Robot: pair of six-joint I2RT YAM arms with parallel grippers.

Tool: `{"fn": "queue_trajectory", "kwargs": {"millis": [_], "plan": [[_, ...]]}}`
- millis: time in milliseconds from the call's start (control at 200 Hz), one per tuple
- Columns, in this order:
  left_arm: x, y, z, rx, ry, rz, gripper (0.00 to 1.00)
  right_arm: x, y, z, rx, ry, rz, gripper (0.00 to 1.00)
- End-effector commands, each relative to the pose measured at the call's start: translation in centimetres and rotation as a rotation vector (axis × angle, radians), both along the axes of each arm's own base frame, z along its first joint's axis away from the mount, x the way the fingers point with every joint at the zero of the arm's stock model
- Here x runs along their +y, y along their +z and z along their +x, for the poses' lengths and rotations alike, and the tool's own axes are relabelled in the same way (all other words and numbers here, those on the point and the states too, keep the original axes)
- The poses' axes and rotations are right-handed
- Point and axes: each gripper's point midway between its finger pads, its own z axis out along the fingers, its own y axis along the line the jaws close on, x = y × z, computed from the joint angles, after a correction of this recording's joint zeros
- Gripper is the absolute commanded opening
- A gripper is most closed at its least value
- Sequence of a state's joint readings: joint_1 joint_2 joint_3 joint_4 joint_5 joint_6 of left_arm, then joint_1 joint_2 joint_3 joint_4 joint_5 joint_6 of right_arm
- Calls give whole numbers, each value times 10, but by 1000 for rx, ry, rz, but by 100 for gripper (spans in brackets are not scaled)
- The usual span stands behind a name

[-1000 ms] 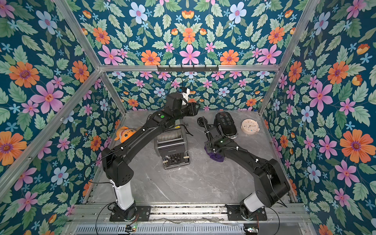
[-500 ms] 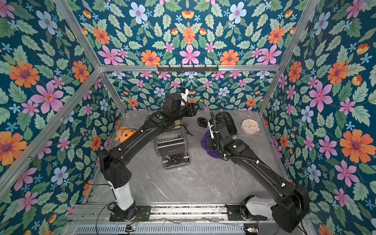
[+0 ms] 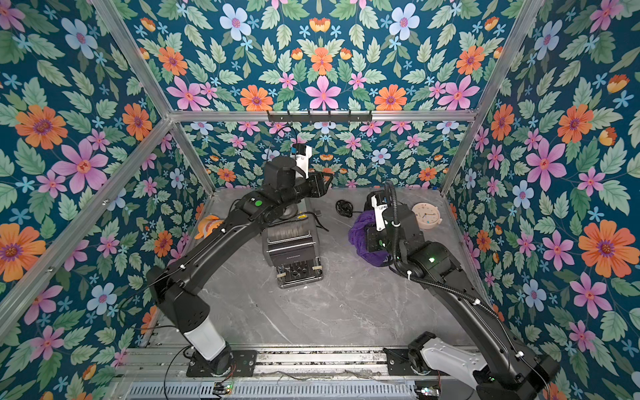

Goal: Wipe the surface of a coffee machine
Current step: Wipe the dirt from the surface of the coffee machine.

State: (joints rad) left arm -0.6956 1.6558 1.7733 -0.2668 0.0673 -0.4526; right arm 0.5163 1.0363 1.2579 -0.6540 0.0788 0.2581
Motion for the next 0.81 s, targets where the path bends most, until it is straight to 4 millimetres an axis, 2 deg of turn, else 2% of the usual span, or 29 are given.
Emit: {"fn": "queue_trajectory", "kwargs": {"millis": [0,125,220,350,435,575,695,800], "plan": [[34,11,-10,-53,96,48,52,-17,-3,-15,53,-22,57,0],[89,14,-36,-49,245,92,52,-35,-16,-41,101,-48,78,0],[137,3,-62,-15,375,113,51,-39,-31,-68,169,-29,96,0],[199,-35,-101,74,542,147,51,-38,-63,-104,302,-1,150,0],[229,-64,-122,137,623,175,51,-30,-89,-124,397,31,209,0],[263,-106,-149,214,729,174,51,-23,-125,-139,506,45,250,0],[280,-131,-162,237,795,144,52,-17,-128,-135,483,61,206,0],[286,-144,-166,250,821,130,52,-6,-132,-131,489,95,153,1]]}}
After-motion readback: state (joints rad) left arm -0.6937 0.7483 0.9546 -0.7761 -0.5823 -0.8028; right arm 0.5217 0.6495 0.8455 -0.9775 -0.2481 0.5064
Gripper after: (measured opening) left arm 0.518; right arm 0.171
